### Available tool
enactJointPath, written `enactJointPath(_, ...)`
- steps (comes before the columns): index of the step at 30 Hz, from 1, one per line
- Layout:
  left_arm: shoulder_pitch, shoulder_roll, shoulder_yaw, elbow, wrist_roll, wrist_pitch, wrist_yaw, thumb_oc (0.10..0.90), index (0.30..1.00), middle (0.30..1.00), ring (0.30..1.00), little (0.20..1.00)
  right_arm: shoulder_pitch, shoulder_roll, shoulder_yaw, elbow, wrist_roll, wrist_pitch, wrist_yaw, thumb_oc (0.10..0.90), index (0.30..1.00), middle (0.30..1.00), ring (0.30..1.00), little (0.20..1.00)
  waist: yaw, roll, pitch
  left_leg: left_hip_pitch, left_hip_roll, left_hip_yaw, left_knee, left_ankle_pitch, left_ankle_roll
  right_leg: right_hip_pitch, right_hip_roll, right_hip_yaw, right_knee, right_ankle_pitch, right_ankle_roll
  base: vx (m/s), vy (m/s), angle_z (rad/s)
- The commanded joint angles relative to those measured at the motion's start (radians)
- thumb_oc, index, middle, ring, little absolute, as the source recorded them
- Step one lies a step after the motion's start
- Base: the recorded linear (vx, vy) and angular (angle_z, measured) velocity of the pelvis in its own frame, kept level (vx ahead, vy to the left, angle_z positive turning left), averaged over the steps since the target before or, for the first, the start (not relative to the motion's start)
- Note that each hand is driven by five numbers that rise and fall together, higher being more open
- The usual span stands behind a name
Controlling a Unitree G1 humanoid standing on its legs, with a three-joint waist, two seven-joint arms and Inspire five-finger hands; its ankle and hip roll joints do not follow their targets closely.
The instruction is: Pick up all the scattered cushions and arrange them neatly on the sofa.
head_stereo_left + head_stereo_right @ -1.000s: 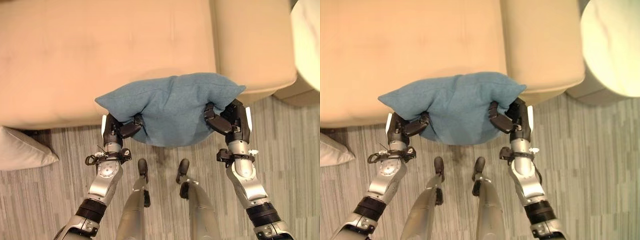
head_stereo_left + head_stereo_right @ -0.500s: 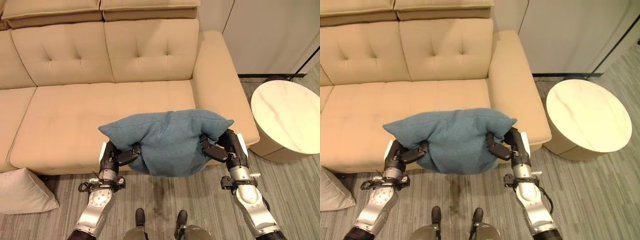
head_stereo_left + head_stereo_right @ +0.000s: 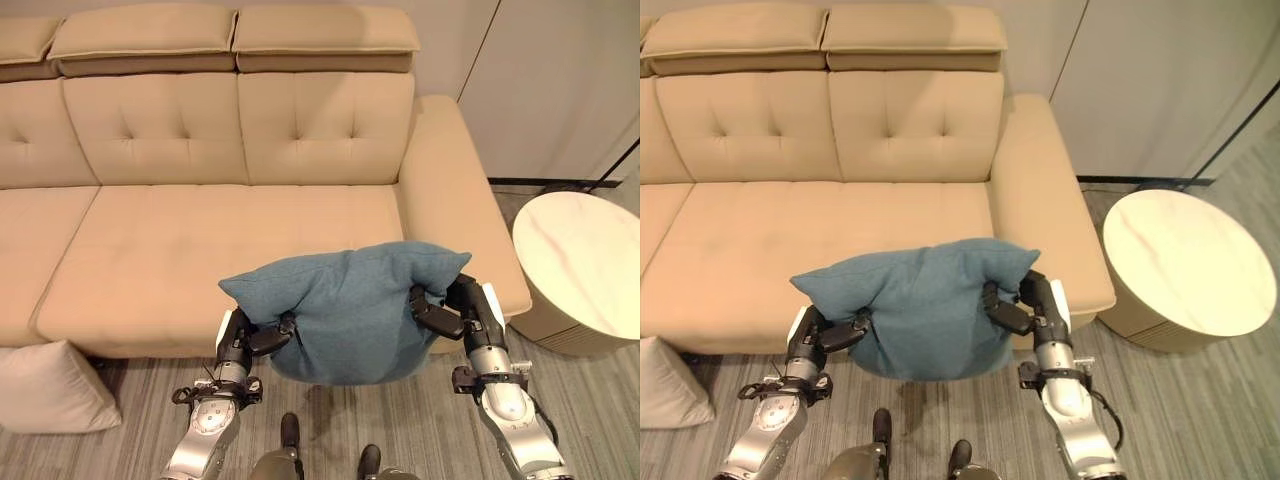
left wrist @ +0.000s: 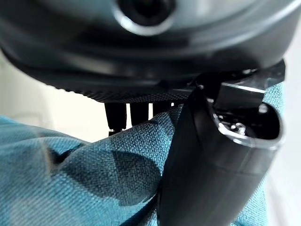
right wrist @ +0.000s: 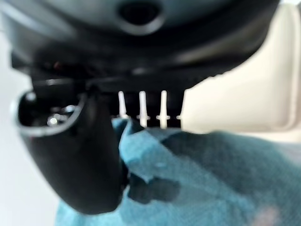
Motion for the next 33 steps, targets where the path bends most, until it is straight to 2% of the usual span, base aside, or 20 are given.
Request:
enactJointPath(1,-0.089,0.017,0.038,-0.147,0.039,-0.125,-0.044,0.400,0.300,0.300,0.300,0.300,-0.123,0.012,-0.014,-0.114,-0.004,-0.123,0.020,0.400,0.300,0.300,0.300,0.300,0.029,-0.021,-0.088,0.022,0.002,0.010,0.062,-0.150,-0.018,0.067,-0.010,0.047,0.050,0.006,0.063,0.15,0.191,-0.03)
enactJointPath(5,-0.072,0.029,0.055,-0.154,0.043,-0.123,-0.047,0.400,0.300,0.300,0.300,0.300,-0.131,0.035,-0.001,-0.114,0.006,-0.122,0.041,0.400,0.300,0.300,0.300,0.300,0.021,-0.003,-0.067,0.076,-0.009,0.010,0.052,-0.175,0.023,-0.015,-0.023,0.099,0.235,0.059,0.085,0.10,0.149,-0.09)
enactJointPath(6,-0.072,0.029,0.055,-0.155,0.043,-0.123,-0.047,0.400,0.300,0.300,0.300,0.300,-0.131,0.034,-0.001,-0.114,0.006,-0.122,0.041,0.400,0.300,0.300,0.300,0.300,0.022,-0.003,-0.067,0.076,-0.010,0.012,0.052,-0.175,0.024,-0.017,-0.023,0.101,0.238,0.058,0.085,0.08,0.068,-0.12)
enactJointPath(8,-0.073,0.023,0.054,-0.151,0.045,-0.123,-0.049,0.400,0.300,0.300,0.300,0.300,-0.125,0.037,-0.004,-0.111,-0.001,-0.123,0.043,0.400,0.300,0.300,0.300,0.300,0.013,0.004,-0.064,0.105,-0.017,-0.006,0.037,-0.179,0.028,-0.052,0.011,0.149,0.244,0.043,0.076,0.12,0.048,0.07)
enactJointPath(9,-0.075,0.017,0.053,-0.147,0.045,-0.124,-0.048,0.400,0.300,0.300,0.300,0.300,-0.123,0.035,-0.007,-0.112,-0.005,-0.123,0.042,0.400,0.300,0.300,0.300,0.300,0.005,0.008,-0.063,0.116,-0.021,-0.018,0.026,-0.179,0.027,-0.070,0.035,0.171,0.220,0.025,0.064,0.25,-0.011,0.18)
enactJointPath(10,-0.083,0.008,0.046,-0.143,0.038,-0.124,-0.050,0.400,0.300,0.300,0.300,0.300,-0.134,0.026,-0.006,-0.107,-0.002,-0.124,0.037,0.400,0.300,0.300,0.300,0.300,-0.010,0.004,-0.063,0.141,-0.036,-0.034,0.009,-0.187,0.026,-0.095,0.061,0.211,0.081,0.041,0.054,0.21,-0.025,0.18)
enactJointPath(13,-0.091,-0.001,0.043,-0.138,0.033,-0.124,-0.050,0.400,0.300,0.300,0.300,0.300,-0.132,0.017,-0.004,-0.103,-0.003,-0.123,0.033,0.400,0.300,0.300,0.300,0.300,-0.024,0.002,-0.057,0.165,-0.044,-0.053,0.002,-0.198,0.022,-0.118,0.085,0.236,0.009,0.078,0.059,0.15,-0.056,0.17)
enactJointPath(17,-0.093,-0.015,0.030,-0.127,0.037,-0.128,-0.066,0.400,0.300,0.300,0.300,0.300,-0.110,0.008,-0.024,-0.096,-0.004,-0.122,0.036,0.400,0.300,0.300,0.300,0.300,-0.030,-0.010,-0.072,0.182,-0.046,-0.077,0.012,-0.212,0.000,-0.055,0.092,0.241,-0.071,0.093,0.046,0.15,-0.156,0.43)
enactJointPath(18,-0.094,-0.030,0.019,-0.120,0.019,-0.126,-0.080,0.400,0.300,0.300,0.300,0.300,-0.075,0.000,-0.051,-0.097,-0.001,-0.123,0.033,0.400,0.300,0.300,0.300,0.300,-0.040,-0.016,-0.081,0.173,-0.023,-0.082,0.051,-0.224,-0.036,-0.012,0.100,0.220,-0.111,0.091,0.031,0.17,-0.224,0.60)
enactJointPath(19,-0.093,-0.030,0.018,-0.120,0.019,-0.126,-0.080,0.400,0.300,0.300,0.300,0.300,-0.075,0.000,-0.051,-0.098,-0.001,-0.123,0.033,0.400,0.300,0.300,0.300,0.300,-0.042,-0.016,-0.081,0.172,-0.023,-0.085,0.054,-0.226,-0.036,-0.010,0.100,0.218,-0.113,0.092,0.031,0.16,-0.298,0.63)
enactJointPath(20,-0.111,-0.036,0.005,-0.111,0.011,-0.125,-0.081,0.400,0.300,0.300,0.300,0.300,-0.066,-0.006,-0.068,-0.098,0.009,-0.126,0.025,0.400,0.300,0.300,0.300,0.300,-0.050,-0.025,-0.071,0.126,-0.003,-0.078,0.145,-0.215,-0.064,0.011,0.101,0.196,-0.124,0.087,0.020,0.03,-0.151,0.73)
enactJointPath(22,-0.121,-0.039,-0.003,-0.108,0.006,-0.123,-0.080,0.400,0.300,0.300,0.300,0.300,-0.064,-0.014,-0.075,-0.096,0.016,-0.127,0.020,0.400,0.300,0.300,0.300,0.300,-0.056,-0.033,-0.057,0.057,0.013,-0.064,0.255,-0.197,-0.075,0.026,0.096,0.177,-0.129,0.082,0.006,0.03,-0.146,0.43)
enactJointPath(24,-0.122,-0.043,-0.004,-0.107,0.000,-0.123,-0.081,0.400,0.300,0.300,0.300,0.300,-0.063,-0.016,-0.077,-0.094,0.020,-0.123,0.019,0.400,0.300,0.300,0.300,0.300,-0.059,-0.034,-0.055,0.034,0.025,-0.055,0.281,-0.194,-0.075,0.029,0.096,0.171,-0.130,0.077,0.001,0.05,-0.052,0.38)
enactJointPath(26,-0.122,-0.041,-0.003,-0.108,0.002,-0.118,-0.082,0.400,0.300,0.300,0.300,0.300,-0.059,-0.019,-0.080,-0.092,0.019,-0.121,0.017,0.400,0.300,0.300,0.300,0.300,-0.054,-0.040,-0.056,0.000,0.024,-0.045,0.272,-0.205,-0.062,0.040,0.092,0.165,-0.137,0.068,-0.001,0.10,-0.023,0.22)
enactJointPath(29,-0.114,-0.039,0.000,-0.112,0.009,-0.112,-0.082,0.400,0.300,0.300,0.300,0.300,-0.059,-0.018,-0.083,-0.086,0.022,-0.120,0.013,0.400,0.300,0.300,0.300,0.300,-0.046,-0.046,-0.062,-0.030,0.010,-0.049,0.198,-0.176,-0.057,0.058,0.097,0.167,-0.148,0.059,0.002,0.13,0.004,0.06)
enactJointPath(31,-0.112,-0.036,0.006,-0.113,0.016,-0.105,-0.075,0.400,0.300,0.300,0.300,0.300,-0.061,-0.012,-0.078,-0.076,0.025,-0.116,0.008,0.400,0.300,0.300,0.300,0.300,-0.027,-0.037,-0.062,-0.065,0.005,-0.052,0.101,-0.096,-0.070,0.086,0.119,0.183,-0.158,0.038,-0.001,0.21,0.074,-0.12)
enactJointPath(32,-0.104,-0.033,0.012,-0.116,0.016,-0.106,-0.076,0.400,0.300,0.300,0.300,0.300,-0.065,-0.010,-0.073,-0.068,0.028,-0.112,0.008,0.400,0.300,0.300,0.300,0.300,-0.017,-0.035,-0.060,-0.088,0.008,-0.052,0.091,-0.075,-0.075,0.100,0.126,0.194,-0.159,0.027,-0.004,0.28,0.125,-0.34)
enactJointPath(33,-0.094,-0.032,0.015,-0.118,0.017,-0.105,-0.081,0.400,0.300,0.300,0.300,0.300,-0.063,-0.008,-0.072,-0.069,0.026,-0.113,0.012,0.400,0.300,0.300,0.300,0.300,-0.015,-0.033,-0.064,-0.073,0.009,-0.047,0.074,-0.076,-0.071,0.106,0.128,0.196,-0.161,0.025,-0.003,0.25,0.134,-0.37)
